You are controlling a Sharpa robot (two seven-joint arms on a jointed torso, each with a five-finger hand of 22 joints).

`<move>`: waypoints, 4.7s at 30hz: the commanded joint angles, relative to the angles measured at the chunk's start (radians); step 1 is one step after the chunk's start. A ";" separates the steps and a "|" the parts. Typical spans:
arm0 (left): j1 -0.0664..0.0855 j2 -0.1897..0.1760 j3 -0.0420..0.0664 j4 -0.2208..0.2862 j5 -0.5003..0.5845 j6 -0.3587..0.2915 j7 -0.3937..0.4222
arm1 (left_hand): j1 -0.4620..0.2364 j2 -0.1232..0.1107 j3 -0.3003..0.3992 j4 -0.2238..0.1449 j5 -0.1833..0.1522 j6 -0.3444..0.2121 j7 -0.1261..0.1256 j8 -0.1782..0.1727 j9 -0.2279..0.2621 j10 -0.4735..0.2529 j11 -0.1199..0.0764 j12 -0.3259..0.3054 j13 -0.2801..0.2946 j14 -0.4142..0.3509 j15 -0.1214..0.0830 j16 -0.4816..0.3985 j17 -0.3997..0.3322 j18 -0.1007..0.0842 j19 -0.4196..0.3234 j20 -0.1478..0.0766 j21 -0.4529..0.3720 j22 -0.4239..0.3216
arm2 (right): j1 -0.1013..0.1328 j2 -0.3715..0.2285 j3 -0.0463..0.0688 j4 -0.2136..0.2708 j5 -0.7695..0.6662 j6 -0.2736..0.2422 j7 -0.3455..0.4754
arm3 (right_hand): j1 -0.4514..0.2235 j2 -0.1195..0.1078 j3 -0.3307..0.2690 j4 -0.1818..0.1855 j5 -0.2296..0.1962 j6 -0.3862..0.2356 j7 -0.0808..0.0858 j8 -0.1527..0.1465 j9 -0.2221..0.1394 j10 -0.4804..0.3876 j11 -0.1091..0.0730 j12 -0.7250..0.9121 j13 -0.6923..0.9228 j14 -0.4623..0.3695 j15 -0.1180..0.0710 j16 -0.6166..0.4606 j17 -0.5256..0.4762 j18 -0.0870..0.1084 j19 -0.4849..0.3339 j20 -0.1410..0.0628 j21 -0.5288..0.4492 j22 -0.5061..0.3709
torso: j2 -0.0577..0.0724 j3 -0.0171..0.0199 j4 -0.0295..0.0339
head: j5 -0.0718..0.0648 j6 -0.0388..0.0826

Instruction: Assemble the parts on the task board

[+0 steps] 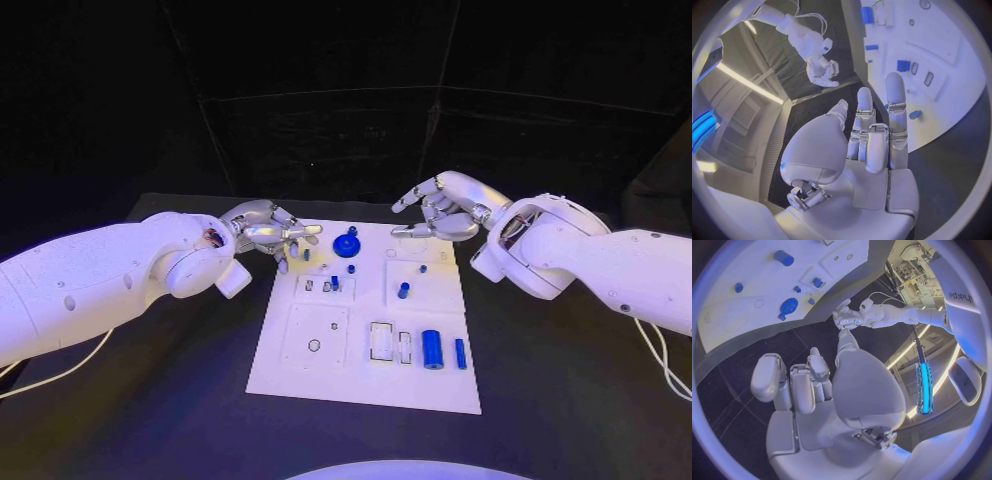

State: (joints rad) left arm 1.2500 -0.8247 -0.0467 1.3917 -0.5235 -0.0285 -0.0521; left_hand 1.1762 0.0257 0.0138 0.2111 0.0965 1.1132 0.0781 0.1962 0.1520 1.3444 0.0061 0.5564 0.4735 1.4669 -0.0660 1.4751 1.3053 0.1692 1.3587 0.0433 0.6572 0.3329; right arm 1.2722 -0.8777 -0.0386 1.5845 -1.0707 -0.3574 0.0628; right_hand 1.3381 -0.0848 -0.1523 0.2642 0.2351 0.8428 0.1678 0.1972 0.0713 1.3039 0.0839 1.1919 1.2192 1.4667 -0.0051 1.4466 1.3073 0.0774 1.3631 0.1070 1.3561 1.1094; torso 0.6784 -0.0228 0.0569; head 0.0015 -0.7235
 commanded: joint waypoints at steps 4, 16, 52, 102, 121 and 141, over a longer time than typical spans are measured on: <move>0.031 0.064 0.001 -0.036 -0.314 0.205 -0.347 | -0.029 0.002 -0.061 0.065 -0.024 -0.071 0.028 0.038 0.038 -0.158 0.023 0.055 0.083 0.031 0.024 -0.086 -0.004 0.004 -0.082 0.013 0.022 0.029 | 0.008 -0.012 0.003 -0.031 0.156 0.013 0.035 | -0.016 0.004 -0.014 -0.002 0.009 0.007 -0.004 0.010 0.001 -0.015 -0.008 -0.018 -0.023 0.044 0.002 -0.027 0.015 0.021 -0.022 -0.005 -0.032 -0.050 | -0.014 0.0081 -0.0080 | 0.005 -0.006; 0.054 0.198 -0.006 -0.125 -0.419 0.237 -0.442 | -0.043 0.023 -0.186 0.078 -0.050 -0.089 -0.011 0.232 0.166 -0.065 -0.014 0.416 0.390 0.092 -0.007 0.062 0.208 -0.045 0.025 -0.008 0.409 0.485 | 0.010 -0.007 0.004 -0.057 0.138 -0.022 -0.014 | -0.030 0.002 -0.029 0.002 0.037 0.014 -0.008 0.022 0.001 -0.010 -0.011 -0.017 -0.028 0.041 -0.001 -0.041 0.001 0.024 -0.030 -0.008 -0.045 -0.069 | -0.016 0.0107 -0.0070 | 0.012 -0.013; 0.071 0.341 -0.055 -0.237 -0.466 0.318 -0.520 | -0.016 0.055 -0.261 0.072 -0.046 -0.155 -0.027 0.374 0.301 -0.062 -0.027 0.526 0.490 0.101 -0.018 0.089 0.253 -0.093 0.091 -0.020 0.661 0.830 | 0.010 0.007 0.004 -0.074 0.102 -0.022 -0.053 | -0.021 0.011 -0.037 -0.004 0.117 0.013 -0.012 0.035 -0.001 -0.007 -0.015 -0.016 -0.036 0.043 -0.006 -0.048 -0.001 0.024 -0.027 -0.013 -0.054 -0.076 | -0.013 0.0065 -0.0062 | 0.014 -0.039; 0.070 0.378 -0.064 -0.258 -0.466 0.356 -0.524 | 0.075 0.082 -0.218 0.022 -0.043 -0.181 -0.029 0.411 0.348 -0.056 -0.029 0.547 0.507 0.104 -0.020 0.095 0.264 -0.092 0.082 -0.020 0.666 0.838 | 0.010 0.031 0.004 -0.096 0.042 -0.026 -0.060 | -0.020 0.014 -0.038 -0.004 0.124 0.012 -0.012 0.036 -0.001 -0.008 -0.015 -0.017 -0.039 0.043 -0.006 -0.051 -0.005 0.025 -0.029 -0.013 -0.057 -0.082 | -0.013 0.0079 -0.0053 | 0.011 -0.055; 0.070 0.354 -0.064 -0.248 -0.411 0.309 -0.477 | 0.222 0.018 0.248 -0.145 0.081 -0.225 -0.025 0.387 0.363 -0.071 -0.032 0.505 0.477 0.103 -0.017 0.093 0.261 -0.086 0.069 -0.027 0.657 0.836 | 0.010 0.037 0.004 -0.103 0.057 -0.004 -0.051 | -0.021 0.017 -0.038 -0.003 0.129 0.011 -0.012 0.036 -0.002 -0.008 -0.015 -0.016 -0.039 0.043 -0.006 -0.051 -0.004 0.025 -0.029 -0.013 -0.058 -0.083 | -0.014 0.0081 -0.0046 | 0.008 -0.063; 0.059 0.259 -0.065 -0.118 -0.481 0.090 -0.440 | 0.050 -0.128 0.641 -0.207 0.069 -0.231 -0.026 0.436 0.422 -0.050 -0.031 0.506 0.463 0.104 -0.021 0.096 0.265 -0.089 0.072 -0.020 0.658 0.851 | 0.010 0.032 0.004 -0.104 0.065 -0.008 -0.046 | -0.024 0.021 -0.039 -0.001 0.132 0.010 -0.012 0.036 -0.002 -0.009 -0.015 -0.018 -0.041 0.043 -0.006 -0.051 -0.004 0.026 -0.030 -0.013 -0.059 -0.084 | -0.014 0.0090 -0.0022 | 0.016 -0.066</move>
State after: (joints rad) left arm 1.3091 -0.5636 -0.1116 1.2678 -0.9662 0.1487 -0.5162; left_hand 1.2336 -0.1051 0.4712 0.1831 0.1691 0.8866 0.0487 0.6286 0.5747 1.2891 -0.0258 1.0573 0.9354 1.4672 -0.0873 1.5639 1.3074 0.0843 1.4319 0.0213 1.3177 1.1835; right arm 1.2797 -0.8447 -0.0359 1.4792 -1.0115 -0.3663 0.0066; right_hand 1.3135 -0.0731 -0.1867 0.2630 0.3636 0.8537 0.1574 0.2284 0.0707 1.2951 0.0750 1.1760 1.1800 1.4667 -0.0052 1.3997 1.3033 0.0930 1.3366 0.0945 1.3007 1.0267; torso 0.6644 -0.0144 0.0536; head 0.0173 -0.7884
